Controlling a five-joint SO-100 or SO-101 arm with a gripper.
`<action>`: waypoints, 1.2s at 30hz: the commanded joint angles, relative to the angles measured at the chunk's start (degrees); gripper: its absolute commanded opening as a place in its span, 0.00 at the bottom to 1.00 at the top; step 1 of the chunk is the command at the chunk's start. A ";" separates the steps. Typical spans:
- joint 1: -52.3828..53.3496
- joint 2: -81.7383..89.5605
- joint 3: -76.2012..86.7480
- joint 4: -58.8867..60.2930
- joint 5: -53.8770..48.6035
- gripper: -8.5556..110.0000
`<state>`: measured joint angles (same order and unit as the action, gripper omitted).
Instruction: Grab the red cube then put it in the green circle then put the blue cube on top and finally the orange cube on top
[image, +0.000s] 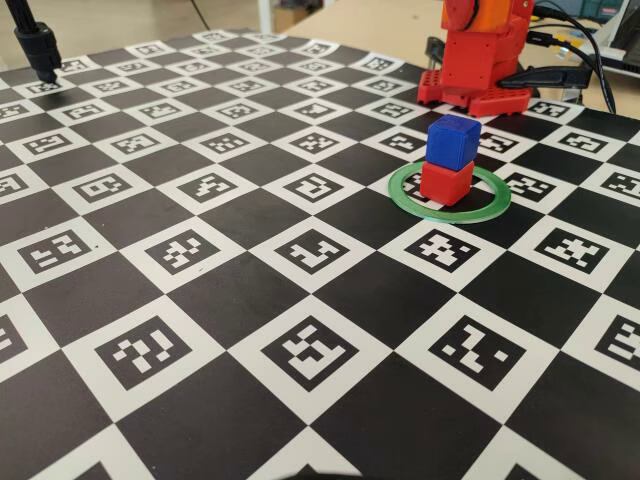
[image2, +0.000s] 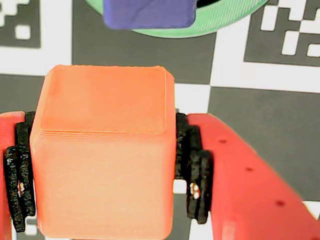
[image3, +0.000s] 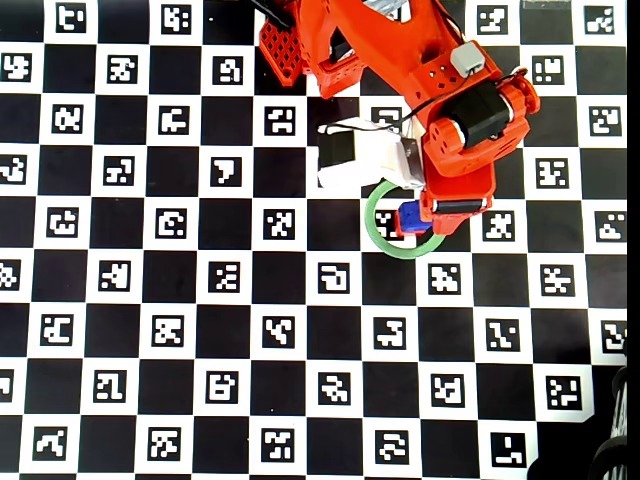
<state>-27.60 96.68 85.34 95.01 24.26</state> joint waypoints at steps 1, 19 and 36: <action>-0.97 5.54 0.62 -2.02 0.62 0.13; -1.76 6.24 8.96 -7.91 0.18 0.12; 0.18 5.89 15.82 -15.21 -0.18 0.12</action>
<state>-28.21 96.68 101.69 80.42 24.26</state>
